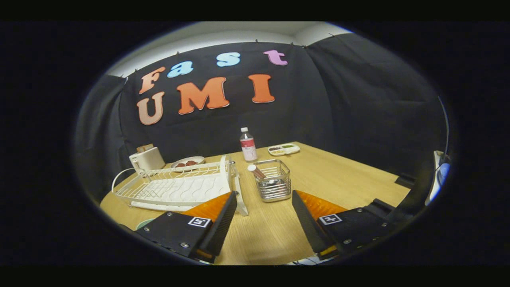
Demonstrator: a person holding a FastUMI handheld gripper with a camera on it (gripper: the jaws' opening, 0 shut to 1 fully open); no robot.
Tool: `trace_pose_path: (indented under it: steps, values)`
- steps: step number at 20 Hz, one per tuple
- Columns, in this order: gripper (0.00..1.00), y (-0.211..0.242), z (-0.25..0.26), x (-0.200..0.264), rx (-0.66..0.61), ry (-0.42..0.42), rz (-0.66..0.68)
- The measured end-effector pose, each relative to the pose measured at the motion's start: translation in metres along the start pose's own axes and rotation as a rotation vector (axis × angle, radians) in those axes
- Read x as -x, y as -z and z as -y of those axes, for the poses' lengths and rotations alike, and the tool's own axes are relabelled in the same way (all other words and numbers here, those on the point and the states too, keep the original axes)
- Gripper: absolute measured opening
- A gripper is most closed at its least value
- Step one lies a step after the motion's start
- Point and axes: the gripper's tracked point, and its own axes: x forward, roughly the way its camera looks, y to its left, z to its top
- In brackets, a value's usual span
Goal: Take the plate from the dish rack, then take the spoon from the basket and place it into the plate.
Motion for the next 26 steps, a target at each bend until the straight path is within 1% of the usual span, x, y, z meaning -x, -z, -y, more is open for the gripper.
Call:
trace_pose_path:
  steps: [3, 5, 9, 11, 12, 13, 14, 15, 16, 17, 18, 19, 20, 23, 26]
  values:
    - [0.83, -0.016, -0.006, -0.012, 0.071, 0.003, 0.079]
    - [0.84, -0.02, -0.006, -0.025, 0.11, 0.017, 0.099]
    - [0.77, -0.022, -0.006, -0.044, 0.154, 0.038, 0.112]
    - [0.68, -0.025, -0.006, -0.054, 0.185, 0.047, 0.125]
    - [0.61, -0.024, -0.007, -0.058, 0.203, 0.049, 0.125]
    - [0.58, -0.021, -0.009, -0.061, 0.212, 0.045, 0.113]
    - [0.51, -0.017, -0.012, -0.064, 0.215, 0.036, 0.102]
    - [0.48, -0.014, -0.014, -0.067, 0.217, 0.031, 0.092]
    - [0.42, -0.011, -0.015, -0.07, 0.222, 0.034, 0.086]
    - [0.39, -0.01, -0.013, -0.073, 0.227, 0.04, 0.08]
    - [0.33, -0.007, -0.012, -0.075, 0.231, 0.044, 0.073]
    - [0.3, -0.006, -0.012, -0.077, 0.226, 0.043, 0.068]
    - [0.23, -0.006, -0.013, -0.078, 0.216, 0.039, 0.065]
    - [0.14, -0.008, -0.009, -0.081, 0.204, 0.045, 0.06]
    - [0.09, -0.012, -0.008, -0.08, 0.184, 0.027, 0.054]
